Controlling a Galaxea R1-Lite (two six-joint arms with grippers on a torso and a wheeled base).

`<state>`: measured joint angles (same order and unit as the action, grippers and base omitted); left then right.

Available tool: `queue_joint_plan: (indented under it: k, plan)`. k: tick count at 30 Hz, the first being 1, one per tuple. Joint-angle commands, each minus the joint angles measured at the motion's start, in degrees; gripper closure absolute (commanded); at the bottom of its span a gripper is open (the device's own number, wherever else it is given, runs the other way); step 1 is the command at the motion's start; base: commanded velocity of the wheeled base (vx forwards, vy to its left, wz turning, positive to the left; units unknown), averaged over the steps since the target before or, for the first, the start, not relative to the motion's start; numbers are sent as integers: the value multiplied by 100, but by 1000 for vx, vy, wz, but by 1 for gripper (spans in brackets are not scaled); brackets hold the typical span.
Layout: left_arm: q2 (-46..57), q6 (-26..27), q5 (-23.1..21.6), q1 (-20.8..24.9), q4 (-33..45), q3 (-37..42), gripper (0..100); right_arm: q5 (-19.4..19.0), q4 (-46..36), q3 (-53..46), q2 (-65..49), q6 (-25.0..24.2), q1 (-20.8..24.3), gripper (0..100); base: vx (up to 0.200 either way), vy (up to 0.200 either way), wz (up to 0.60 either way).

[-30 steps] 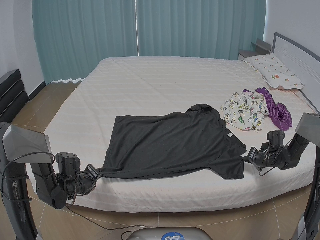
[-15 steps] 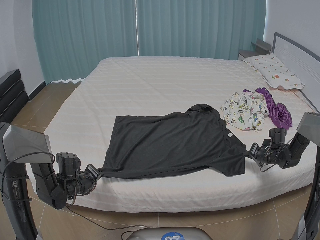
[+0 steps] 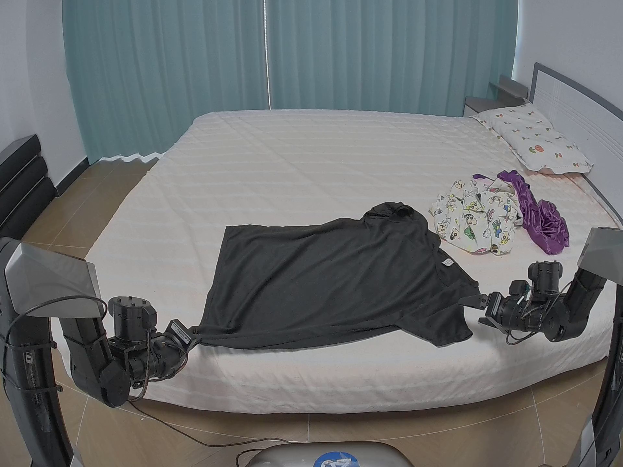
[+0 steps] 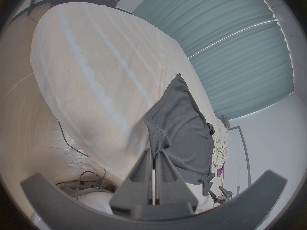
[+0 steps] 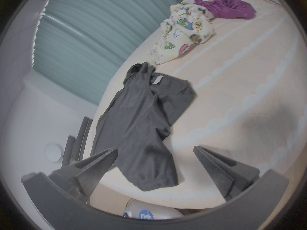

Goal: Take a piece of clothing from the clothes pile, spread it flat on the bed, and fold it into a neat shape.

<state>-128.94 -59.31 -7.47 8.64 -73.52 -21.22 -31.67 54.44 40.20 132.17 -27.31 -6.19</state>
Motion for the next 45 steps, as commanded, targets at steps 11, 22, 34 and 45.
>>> queue_joint_plan:
  k: [11,22,34,45]
  plan:
    - [-8,-2,0,-3,-4,-5,100,-67,40,-285,90,112,171,0,0,0,0]
    - [-17,-2,0,-3,-4,-5,100,126,-39,-144,283,103,347,0,0,0,0]
    - [-8,-2,0,-3,-4,-5,100,539,-57,-136,318,85,514,100,0,0,0]
    - [115,-2,27,23,-48,57,100,733,-1208,-364,-1053,59,364,100,0,0,0]
